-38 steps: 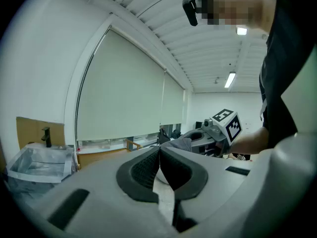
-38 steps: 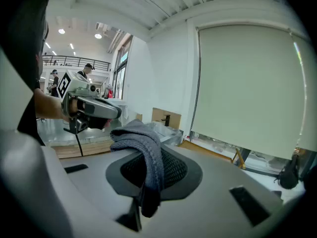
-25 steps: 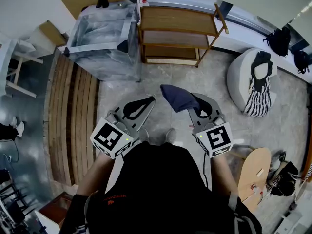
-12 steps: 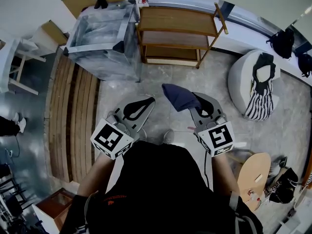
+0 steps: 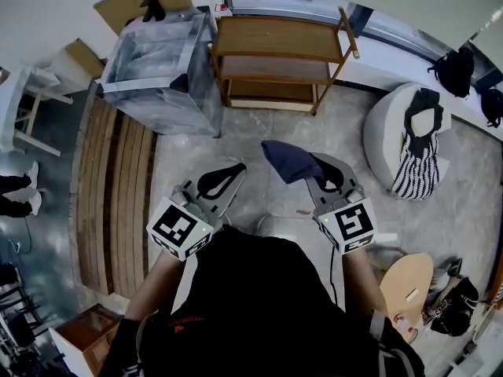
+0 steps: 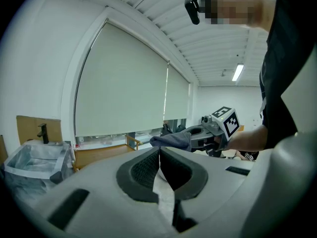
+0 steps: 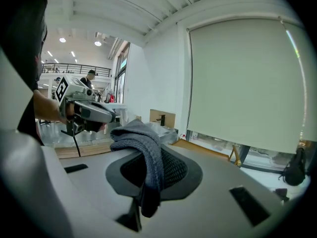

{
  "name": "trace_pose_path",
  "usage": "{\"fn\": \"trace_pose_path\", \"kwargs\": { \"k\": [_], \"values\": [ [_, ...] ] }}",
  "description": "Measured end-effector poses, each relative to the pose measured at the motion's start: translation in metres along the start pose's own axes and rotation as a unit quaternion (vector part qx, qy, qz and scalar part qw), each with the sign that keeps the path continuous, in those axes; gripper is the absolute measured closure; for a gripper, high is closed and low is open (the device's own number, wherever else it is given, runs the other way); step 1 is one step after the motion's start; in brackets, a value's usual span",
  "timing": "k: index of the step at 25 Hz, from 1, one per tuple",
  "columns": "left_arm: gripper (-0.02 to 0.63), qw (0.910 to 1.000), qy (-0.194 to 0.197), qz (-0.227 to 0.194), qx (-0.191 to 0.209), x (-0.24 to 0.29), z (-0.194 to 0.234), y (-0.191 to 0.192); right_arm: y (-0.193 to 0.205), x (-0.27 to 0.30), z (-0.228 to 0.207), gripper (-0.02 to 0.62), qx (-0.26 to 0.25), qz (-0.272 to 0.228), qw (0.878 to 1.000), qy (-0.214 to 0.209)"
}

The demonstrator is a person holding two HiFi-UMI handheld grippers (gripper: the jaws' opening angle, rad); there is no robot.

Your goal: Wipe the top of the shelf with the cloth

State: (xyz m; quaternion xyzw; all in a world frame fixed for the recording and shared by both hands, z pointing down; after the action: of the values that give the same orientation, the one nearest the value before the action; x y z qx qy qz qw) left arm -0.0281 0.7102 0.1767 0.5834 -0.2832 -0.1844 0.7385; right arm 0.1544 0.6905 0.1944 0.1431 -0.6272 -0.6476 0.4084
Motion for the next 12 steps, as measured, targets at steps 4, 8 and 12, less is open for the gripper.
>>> {"fn": "trace_pose_path", "kwargs": {
  "k": [4,8,12],
  "values": [
    [0.583,1.0000,-0.004,0.005,-0.003,0.010,0.005,0.002,0.007,0.002,-0.012,0.554,0.005,0.003,1.000,0.003],
    [0.583,0.9999,-0.007,0.006,-0.006,0.021,0.015,0.001,0.011,0.009,-0.025,0.554,0.007,0.006,1.000,0.003],
    [0.583,0.9999,-0.010,0.003,-0.007,0.033,0.025,-0.001,0.012,0.015,-0.036,0.554,0.007,0.007,1.000,0.003]
  ]
}}
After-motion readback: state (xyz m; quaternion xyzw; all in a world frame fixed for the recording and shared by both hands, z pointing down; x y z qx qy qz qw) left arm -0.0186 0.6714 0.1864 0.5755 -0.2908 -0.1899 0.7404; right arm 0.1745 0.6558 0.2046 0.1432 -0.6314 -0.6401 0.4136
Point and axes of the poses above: the fingertips, and each gripper's own axes: x forward along the fingers, z to its left, y out of its underside, the point moved 5 cm from there along -x, backward along the fingers, and after that the axes turned 5 degrees about -x, right-handed, at the moved point
